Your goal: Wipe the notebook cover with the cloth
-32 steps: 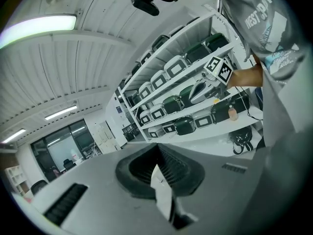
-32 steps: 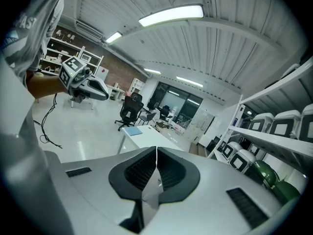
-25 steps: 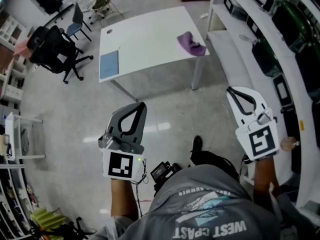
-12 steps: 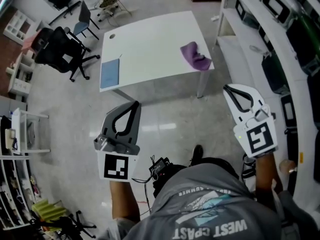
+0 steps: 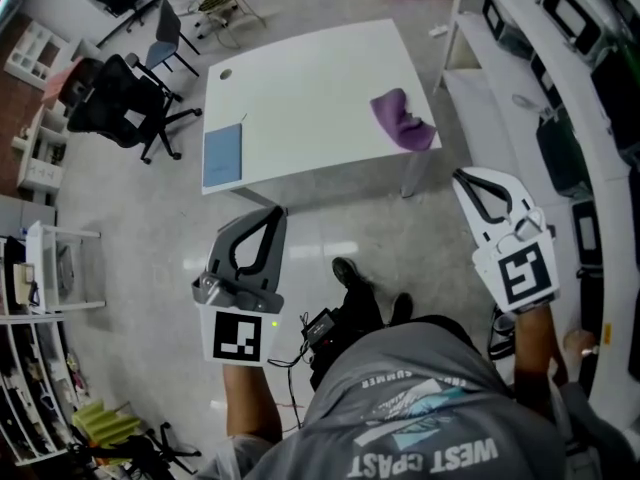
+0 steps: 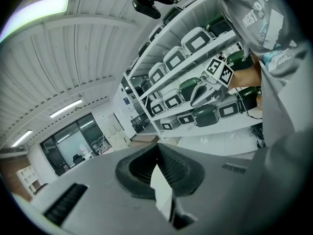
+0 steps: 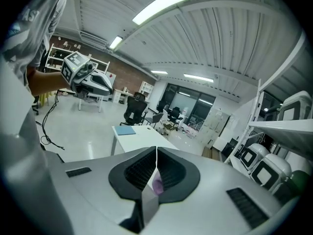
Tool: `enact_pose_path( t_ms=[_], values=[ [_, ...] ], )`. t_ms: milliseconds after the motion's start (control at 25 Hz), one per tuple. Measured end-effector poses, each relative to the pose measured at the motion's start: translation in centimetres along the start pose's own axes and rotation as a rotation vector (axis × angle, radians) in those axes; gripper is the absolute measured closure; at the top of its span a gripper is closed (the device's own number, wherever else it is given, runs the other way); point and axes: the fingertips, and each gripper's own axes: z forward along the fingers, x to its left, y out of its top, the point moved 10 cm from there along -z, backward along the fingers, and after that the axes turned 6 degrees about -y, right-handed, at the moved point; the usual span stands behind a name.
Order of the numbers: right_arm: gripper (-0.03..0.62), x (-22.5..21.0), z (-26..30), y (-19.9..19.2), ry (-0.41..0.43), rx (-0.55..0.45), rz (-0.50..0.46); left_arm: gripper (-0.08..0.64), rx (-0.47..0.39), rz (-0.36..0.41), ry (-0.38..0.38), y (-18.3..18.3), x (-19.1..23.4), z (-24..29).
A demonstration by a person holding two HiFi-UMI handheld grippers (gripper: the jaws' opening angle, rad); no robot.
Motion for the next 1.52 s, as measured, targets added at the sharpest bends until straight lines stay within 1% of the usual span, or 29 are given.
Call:
enact_pose_path(
  t_ms=[240,520,640,760,880,1040,1240,1520],
  values=[
    [0.560,-0.3,3.8,1.9,-0.050,0.035,0.018,0.557,-0.053,0.019,-0.057,-2.2,4.9,2.8],
    [0.560,-0.4,8.7,4.7,-0.105,0.077,0.025,0.557,-0.117,0.021,-0.099,-5.1,10.9,5.0],
    [0.560,-0.1,10.8,5.6,-0.122,0.096,0.034,0.557,-0.136,0.017,-0.115,-6.5,12.8,5.6],
    [0.560,-0.1,12.6,6.2,-0.126,0.108,0.023,0.557,-0.146,0.016,-0.126,-7.7,14.3,6.2],
    [0.560,0.2,14.3,6.4,-0.129,0.127,0.052,0.557,-0.144,0.008,-0.129,-8.8,15.4,6.6],
    [0.560,-0.3,16.5,5.8,-0.120,0.148,0.059,0.557,-0.130,-0.019,-0.132,-10.1,16.4,7.7],
    [0.560,-1.7,18.7,3.8,-0.093,0.162,0.058,0.557,-0.092,-0.029,-0.135,-11.0,16.7,9.8],
    [0.560,-3.5,21.8,0.8,-0.060,0.184,0.114,0.557,-0.044,-0.041,-0.137,-11.2,17.1,12.7]
  ],
)
